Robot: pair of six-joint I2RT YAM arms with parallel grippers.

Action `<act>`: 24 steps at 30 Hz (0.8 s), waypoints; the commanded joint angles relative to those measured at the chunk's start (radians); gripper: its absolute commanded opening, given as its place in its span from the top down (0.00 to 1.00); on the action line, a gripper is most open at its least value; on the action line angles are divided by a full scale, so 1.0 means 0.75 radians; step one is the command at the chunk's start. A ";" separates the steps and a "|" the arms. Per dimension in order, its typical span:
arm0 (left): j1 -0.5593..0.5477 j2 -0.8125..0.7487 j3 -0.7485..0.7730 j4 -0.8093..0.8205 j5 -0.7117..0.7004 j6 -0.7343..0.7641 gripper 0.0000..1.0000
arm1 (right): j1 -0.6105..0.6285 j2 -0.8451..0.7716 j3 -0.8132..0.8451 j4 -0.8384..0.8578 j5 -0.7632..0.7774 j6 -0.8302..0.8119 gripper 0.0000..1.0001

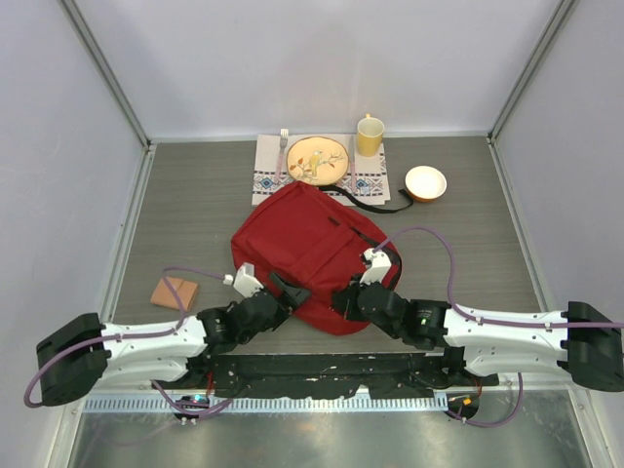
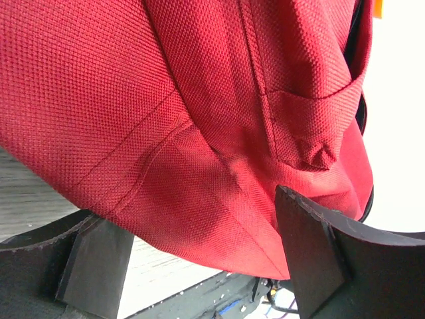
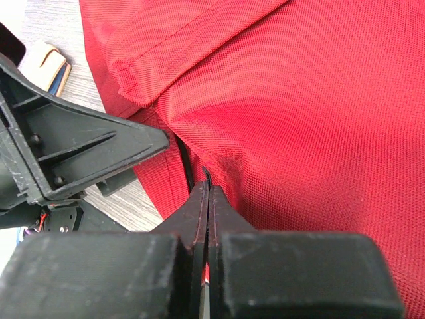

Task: Pack the student bag
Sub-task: Zip the student bag at the center of the board.

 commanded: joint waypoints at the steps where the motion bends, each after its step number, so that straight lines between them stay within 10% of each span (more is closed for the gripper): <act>1: -0.005 0.070 0.003 0.215 -0.090 -0.006 0.21 | 0.008 -0.006 0.054 0.067 0.028 -0.012 0.99; 7: 0.003 0.164 -0.032 0.357 -0.084 -0.017 0.45 | 0.010 -0.011 0.046 0.069 0.022 0.000 0.99; 14: 0.007 0.289 -0.008 0.481 -0.043 -0.004 0.42 | 0.012 0.024 0.054 0.075 0.022 0.000 0.99; 24: 0.009 0.334 -0.024 0.565 -0.039 0.000 1.00 | 0.014 0.081 0.062 0.102 -0.019 -0.002 0.99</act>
